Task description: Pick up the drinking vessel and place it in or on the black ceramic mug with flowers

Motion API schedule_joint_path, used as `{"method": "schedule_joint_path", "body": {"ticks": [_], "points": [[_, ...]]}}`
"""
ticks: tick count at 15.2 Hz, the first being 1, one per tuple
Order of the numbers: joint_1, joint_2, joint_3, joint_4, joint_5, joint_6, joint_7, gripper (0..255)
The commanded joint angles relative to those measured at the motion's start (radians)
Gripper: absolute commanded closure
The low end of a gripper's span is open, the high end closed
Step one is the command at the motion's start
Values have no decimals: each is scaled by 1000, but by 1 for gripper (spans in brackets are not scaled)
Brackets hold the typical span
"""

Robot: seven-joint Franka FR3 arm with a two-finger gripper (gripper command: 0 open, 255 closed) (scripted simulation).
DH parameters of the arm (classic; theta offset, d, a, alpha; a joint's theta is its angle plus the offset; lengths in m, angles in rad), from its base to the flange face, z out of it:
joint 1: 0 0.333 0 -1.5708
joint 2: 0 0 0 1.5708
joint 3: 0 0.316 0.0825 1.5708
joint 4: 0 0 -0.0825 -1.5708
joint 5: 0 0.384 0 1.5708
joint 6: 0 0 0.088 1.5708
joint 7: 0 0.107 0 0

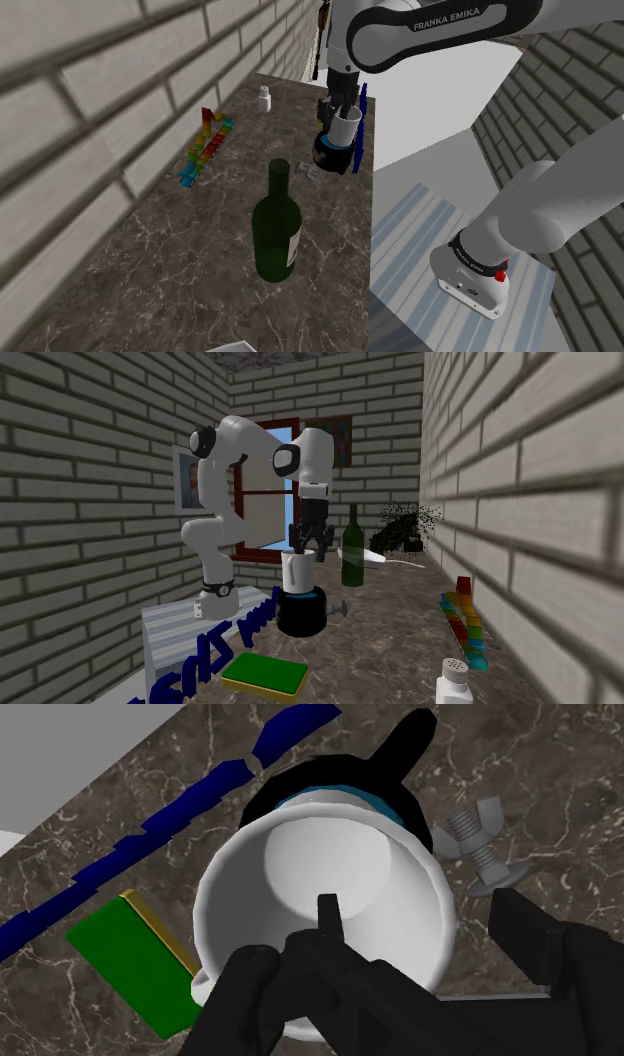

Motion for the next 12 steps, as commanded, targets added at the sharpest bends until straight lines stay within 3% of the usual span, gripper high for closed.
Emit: {"method": "schedule_joint_path", "body": {"ticks": [1, 4, 8, 12], "points": [[0, 0, 0, 0, 0, 0, 0, 0], [0, 0, 0, 0, 0, 0, 0, 0], [2, -26, 1, 102, 7, -128, -5, 0], [2, -26, 1, 102, 7, -128, -5, 0]]}}
